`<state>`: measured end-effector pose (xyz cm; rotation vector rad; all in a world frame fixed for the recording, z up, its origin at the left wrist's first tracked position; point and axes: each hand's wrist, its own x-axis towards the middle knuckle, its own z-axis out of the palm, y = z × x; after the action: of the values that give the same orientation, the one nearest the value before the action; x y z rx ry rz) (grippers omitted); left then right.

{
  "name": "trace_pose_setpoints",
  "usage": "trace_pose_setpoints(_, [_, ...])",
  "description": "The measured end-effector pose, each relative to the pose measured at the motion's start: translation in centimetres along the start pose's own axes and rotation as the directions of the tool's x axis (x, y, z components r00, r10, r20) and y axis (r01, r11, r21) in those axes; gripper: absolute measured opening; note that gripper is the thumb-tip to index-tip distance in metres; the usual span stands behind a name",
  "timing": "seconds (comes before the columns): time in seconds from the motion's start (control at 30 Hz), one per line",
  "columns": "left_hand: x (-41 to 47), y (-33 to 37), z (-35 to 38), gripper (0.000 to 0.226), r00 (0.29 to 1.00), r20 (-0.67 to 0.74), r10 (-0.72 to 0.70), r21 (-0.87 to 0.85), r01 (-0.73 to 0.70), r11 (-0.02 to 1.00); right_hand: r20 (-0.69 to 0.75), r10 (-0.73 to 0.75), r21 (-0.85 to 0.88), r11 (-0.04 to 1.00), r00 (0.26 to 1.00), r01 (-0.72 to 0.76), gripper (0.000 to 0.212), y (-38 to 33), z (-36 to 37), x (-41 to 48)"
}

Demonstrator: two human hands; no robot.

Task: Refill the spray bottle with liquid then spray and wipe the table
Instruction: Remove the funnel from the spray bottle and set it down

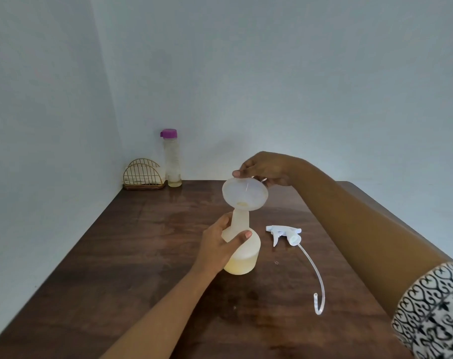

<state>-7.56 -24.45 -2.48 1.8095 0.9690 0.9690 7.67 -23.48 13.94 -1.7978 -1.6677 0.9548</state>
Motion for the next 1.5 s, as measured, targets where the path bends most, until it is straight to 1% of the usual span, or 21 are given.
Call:
trace_pose_setpoints(0.1, [0.0,-0.1,-0.1,0.054,1.0,0.003,0.004,-0.004,-0.004,1.0,0.012,0.058,0.222,0.973,0.998,-0.06,0.019,1.6,-0.1,-0.9])
trace_pose_setpoints(0.17, [0.0,-0.2,-0.1,0.05,1.0,0.001,0.009,-0.003,-0.009,1.0,0.007,0.057,0.35,0.935,0.998,-0.056,0.019,2.3,0.2,-1.6])
trace_pose_setpoints(0.3, [0.1,-0.7,-0.1,0.048,0.999,-0.008,0.032,-0.008,-0.032,0.999,-0.14,0.03,0.456,0.889,0.99,0.037,0.022,2.7,1.3,-2.5])
trace_pose_setpoints(0.47, [0.1,-0.7,-0.1,0.055,0.998,-0.004,0.055,-0.002,-0.055,0.998,-0.259,0.013,0.428,0.898,0.966,0.103,0.025,2.6,1.9,-3.0])
trace_pose_setpoints(0.67, [0.0,-0.5,-0.2,0.05,0.998,0.001,0.058,-0.001,-0.058,0.998,-0.36,0.028,0.403,0.906,0.932,0.128,0.028,2.6,2.2,-3.1])
trace_pose_setpoints(0.9, [0.0,-0.5,-0.1,0.058,0.999,-0.001,0.052,-0.004,-0.052,0.999,-0.399,0.022,0.405,0.901,0.917,0.155,0.027,2.4,2.3,-3.1])
trace_pose_setpoints(1.0, [0.0,-0.5,-0.1,0.056,0.999,-0.003,0.053,0.0,-0.053,0.999,-0.392,0.011,0.411,0.897,0.92,0.164,0.027,2.4,2.2,-3.1])
trace_pose_setpoints(1.13, [-0.1,-0.5,-0.1,0.047,0.999,0.001,0.05,-0.012,-0.05,0.999,-0.405,0.02,0.46,0.868,0.914,0.185,0.025,2.8,2.2,-3.1])
trace_pose_setpoints(1.27, [-0.1,-0.5,-0.1,0.052,0.999,0.003,0.047,-0.007,-0.047,0.999,-0.411,0.036,0.468,0.866,0.911,0.177,0.023,2.7,2.2,-3.1])
trace_pose_setpoints(1.37, [-0.2,-0.4,-0.1,0.055,0.999,0.004,0.045,-0.007,-0.045,0.999,-0.411,0.038,0.536,0.818,0.911,0.208,0.023,2.4,1.6,-3.5])
trace_pose_setpoints(1.47, [-0.1,-0.4,0.0,0.068,1.0,-0.008,0.025,0.008,-0.025,1.0,-0.417,0.036,0.645,0.715,0.908,0.268,0.022,2.0,0.4,-4.2])
trace_pose_setpoints(1.5, [-0.1,-0.4,0.0,0.069,1.0,-0.009,0.017,0.013,-0.017,1.0,-0.414,0.041,0.67,0.691,0.91,0.273,0.021,2.0,0.4,-4.2])
